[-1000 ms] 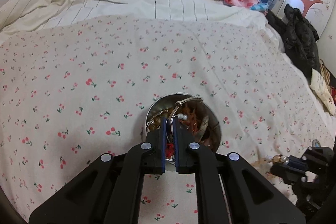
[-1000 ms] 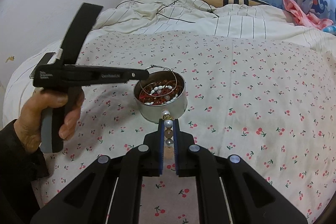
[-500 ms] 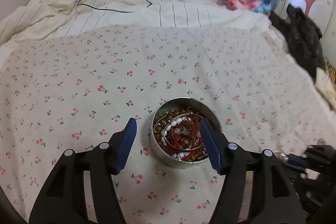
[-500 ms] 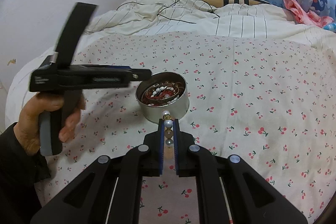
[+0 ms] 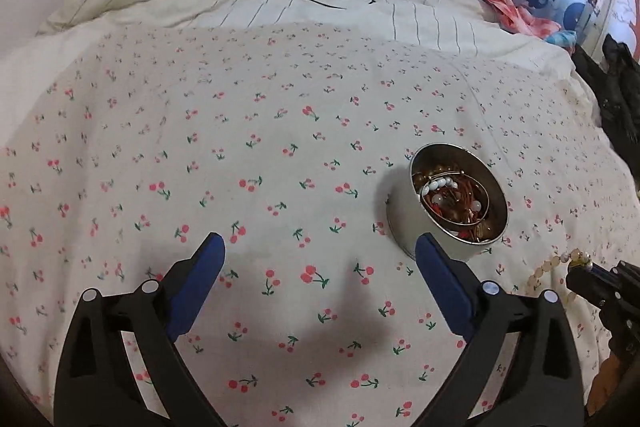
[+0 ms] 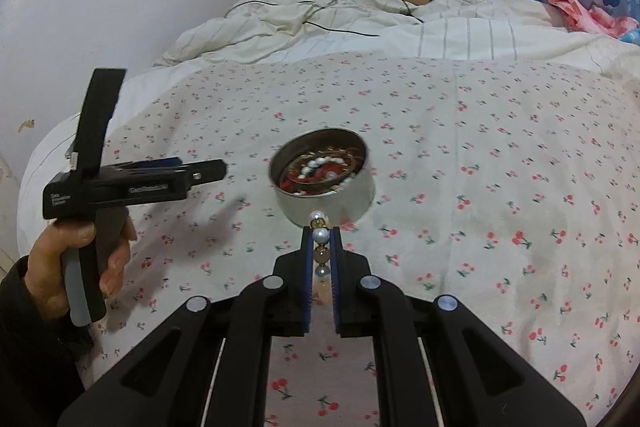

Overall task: Organize jewelry
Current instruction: 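Lower the peach bead bracelet into the tin and open the right tool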

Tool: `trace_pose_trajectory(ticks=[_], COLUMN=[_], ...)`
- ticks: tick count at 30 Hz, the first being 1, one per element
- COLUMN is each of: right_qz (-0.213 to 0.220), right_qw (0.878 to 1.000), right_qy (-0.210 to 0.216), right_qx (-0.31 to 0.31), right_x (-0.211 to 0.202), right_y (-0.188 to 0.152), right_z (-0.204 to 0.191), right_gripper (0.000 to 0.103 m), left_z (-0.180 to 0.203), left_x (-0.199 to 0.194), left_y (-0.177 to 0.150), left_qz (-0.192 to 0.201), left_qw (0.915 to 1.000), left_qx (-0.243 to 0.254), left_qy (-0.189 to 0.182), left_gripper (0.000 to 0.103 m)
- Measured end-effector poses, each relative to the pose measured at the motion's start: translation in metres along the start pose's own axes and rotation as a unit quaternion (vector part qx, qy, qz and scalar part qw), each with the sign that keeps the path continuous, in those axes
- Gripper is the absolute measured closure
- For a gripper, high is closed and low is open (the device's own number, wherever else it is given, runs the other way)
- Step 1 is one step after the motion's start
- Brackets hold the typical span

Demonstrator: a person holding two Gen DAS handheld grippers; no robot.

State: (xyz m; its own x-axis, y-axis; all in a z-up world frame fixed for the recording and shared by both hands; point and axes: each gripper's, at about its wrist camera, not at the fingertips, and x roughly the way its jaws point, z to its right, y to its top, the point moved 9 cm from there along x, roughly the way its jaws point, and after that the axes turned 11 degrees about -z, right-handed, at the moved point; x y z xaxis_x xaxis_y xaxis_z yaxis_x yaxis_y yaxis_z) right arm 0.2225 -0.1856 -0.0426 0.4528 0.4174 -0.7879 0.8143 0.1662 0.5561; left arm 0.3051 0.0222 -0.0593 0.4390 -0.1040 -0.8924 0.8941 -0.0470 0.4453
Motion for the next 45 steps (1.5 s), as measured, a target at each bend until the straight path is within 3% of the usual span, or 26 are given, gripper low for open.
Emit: trace_pose_trajectory(ticks=[5,17,31,34,38,40,41,42,45], right_qz=[0.008,0.008,-0.013,-0.027,-0.047,-0.058,-0.064,-0.064,-0.059], right_qw=[0.999,0.994,0.99,0.992,0.996,0.997,0.996,0.996,0.996], right_qy=[0.039,0.095,0.117,0.097,0.026,-0.012,-0.03,-0.043,-0.066], right_qx=[0.013,0.049,0.08,0.079,0.065,0.054,0.047,0.042,0.024], right_x=[0.0,0.019,0.057,0.07,0.085,0.093,0.097,0.098,0.096], right_y=[0.017,0.07,0.088,0.085,0.08,0.077,0.075,0.074,0.071], right_z=[-0.012,-0.028,-0.022,-0.015,-0.003,0.003,0.005,0.007,0.006], right_gripper=[0.094,0.094,0.094,0.094,0.094,0.086,0.069,0.064,0.062], left_z=[0.003,-0.013,-0.005,-0.003,-0.002,-0.001,-0.001,-0.001,0.0], left_x=[-0.013,-0.018,-0.015,-0.015,-0.015,-0.016,-0.016,-0.016,-0.016], left_y=[0.007,0.012,0.008,0.008,0.008,0.008,0.008,0.008,0.008], left_qz=[0.017,0.013,0.007,0.009,0.009,0.01,0.01,0.01,0.011], left_qw=[0.9998,0.9987,0.9997,0.9998,0.9999,0.9999,0.9999,0.9999,0.9999], left_qx=[0.003,-0.039,-0.019,-0.013,-0.01,-0.008,-0.007,-0.007,-0.004], left_qy=[-0.006,-0.031,-0.016,-0.011,-0.008,-0.005,-0.005,-0.004,-0.003], left_gripper=[0.008,0.008,0.008,0.008,0.008,0.008,0.008,0.008,0.008])
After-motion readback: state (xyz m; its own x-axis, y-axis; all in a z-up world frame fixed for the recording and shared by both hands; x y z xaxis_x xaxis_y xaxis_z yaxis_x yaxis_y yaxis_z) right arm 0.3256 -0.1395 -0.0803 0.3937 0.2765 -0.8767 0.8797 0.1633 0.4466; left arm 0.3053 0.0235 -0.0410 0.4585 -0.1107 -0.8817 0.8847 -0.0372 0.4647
